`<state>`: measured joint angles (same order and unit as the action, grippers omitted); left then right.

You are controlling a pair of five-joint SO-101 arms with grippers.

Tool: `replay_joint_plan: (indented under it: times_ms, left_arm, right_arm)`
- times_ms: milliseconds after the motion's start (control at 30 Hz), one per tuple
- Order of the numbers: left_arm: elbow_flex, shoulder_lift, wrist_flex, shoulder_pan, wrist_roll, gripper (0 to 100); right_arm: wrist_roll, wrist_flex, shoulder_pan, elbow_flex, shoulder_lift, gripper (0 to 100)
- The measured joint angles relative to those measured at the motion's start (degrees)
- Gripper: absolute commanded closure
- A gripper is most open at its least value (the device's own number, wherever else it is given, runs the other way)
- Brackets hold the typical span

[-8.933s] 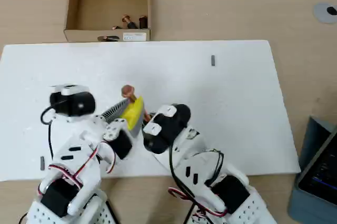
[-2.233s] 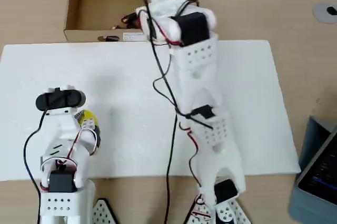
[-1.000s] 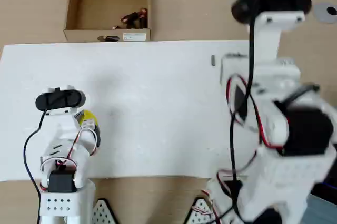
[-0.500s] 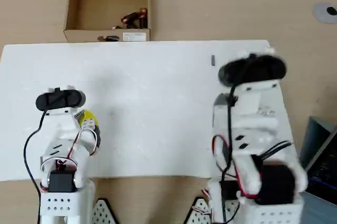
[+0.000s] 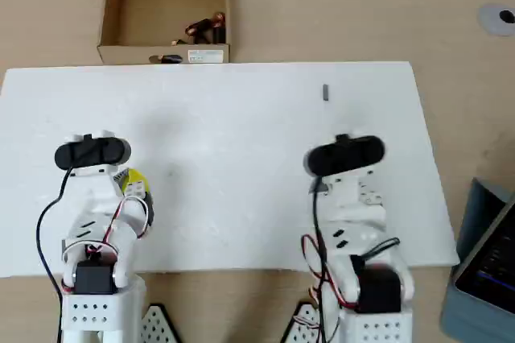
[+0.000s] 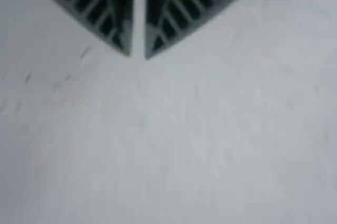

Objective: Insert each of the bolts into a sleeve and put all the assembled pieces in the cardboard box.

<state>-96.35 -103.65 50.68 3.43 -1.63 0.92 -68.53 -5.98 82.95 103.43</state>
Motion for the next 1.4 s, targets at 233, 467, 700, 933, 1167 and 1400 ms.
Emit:
replay_joint_plan:
  times_ms: [233,467,700,933,1167,1400]
  left_arm:
    - [0.0,0.0,0.0,0.0,0.0,99]
    - [0.0,0.0,0.0,0.0,0.0,99]
    - [0.0,0.0,0.0,0.0,0.0,99]
    - [0.0,0.0,0.0,0.0,0.0,99]
    - [0.0,0.0,0.0,0.0,0.0,99]
    - [0.0,0.0,0.0,0.0,0.0,99]
  right_arm:
    - [-1.1,0.4,1.8,8.0,0.0,98.9]
    - [-1.1,0.4,1.8,10.7,0.0,98.9]
    - [-1.1,1.7,1.8,12.4,0.0,98.9]
    - [-1.1,2.1,1.8,12.4,0.0,98.8]
    - [-1.1,2.1,1.8,12.4,0.0,98.8]
    - [-1.1,2.1,1.8,12.4,0.0,98.8]
